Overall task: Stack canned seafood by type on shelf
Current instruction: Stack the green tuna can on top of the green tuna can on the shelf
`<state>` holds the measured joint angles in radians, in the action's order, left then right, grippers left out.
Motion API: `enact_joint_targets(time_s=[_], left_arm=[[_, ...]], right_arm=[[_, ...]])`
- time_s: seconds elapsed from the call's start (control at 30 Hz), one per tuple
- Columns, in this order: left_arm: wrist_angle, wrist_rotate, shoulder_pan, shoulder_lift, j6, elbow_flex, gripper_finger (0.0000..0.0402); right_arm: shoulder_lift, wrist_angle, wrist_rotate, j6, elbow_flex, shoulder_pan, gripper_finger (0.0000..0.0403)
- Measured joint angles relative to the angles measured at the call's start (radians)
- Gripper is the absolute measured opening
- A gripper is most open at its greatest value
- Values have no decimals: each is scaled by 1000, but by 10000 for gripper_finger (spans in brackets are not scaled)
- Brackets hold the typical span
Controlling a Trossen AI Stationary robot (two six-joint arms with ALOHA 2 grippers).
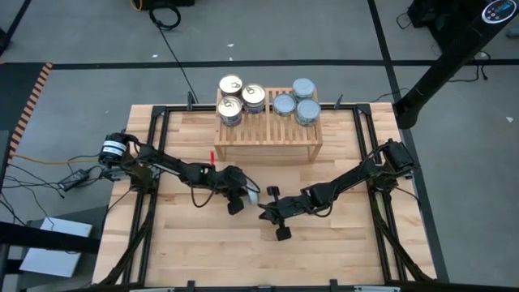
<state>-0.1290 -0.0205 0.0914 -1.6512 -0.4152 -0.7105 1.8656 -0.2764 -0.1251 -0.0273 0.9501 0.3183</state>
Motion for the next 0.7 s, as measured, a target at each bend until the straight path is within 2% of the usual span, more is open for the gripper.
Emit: enact_joint_targets(time_s=[0.13,0.27,0.47,0.57,0.7], left_arm=[[-12,-50,8,1,27,0,0],[-13,-121,39,1,69,0,0],[-14,-258,110,2,75,-2,0],[-13,-363,145,2,75,-2,0],[-88,-466,179,4,64,50,0]], right_arm=[[-7,10,-57,-21,0,0,29],[-54,99,-112,-23,0,0,37],[-121,229,-293,-80,1,-14,27],[-89,211,-296,-99,1,-48,9],[-19,172,-294,-101,1,-92,11]])
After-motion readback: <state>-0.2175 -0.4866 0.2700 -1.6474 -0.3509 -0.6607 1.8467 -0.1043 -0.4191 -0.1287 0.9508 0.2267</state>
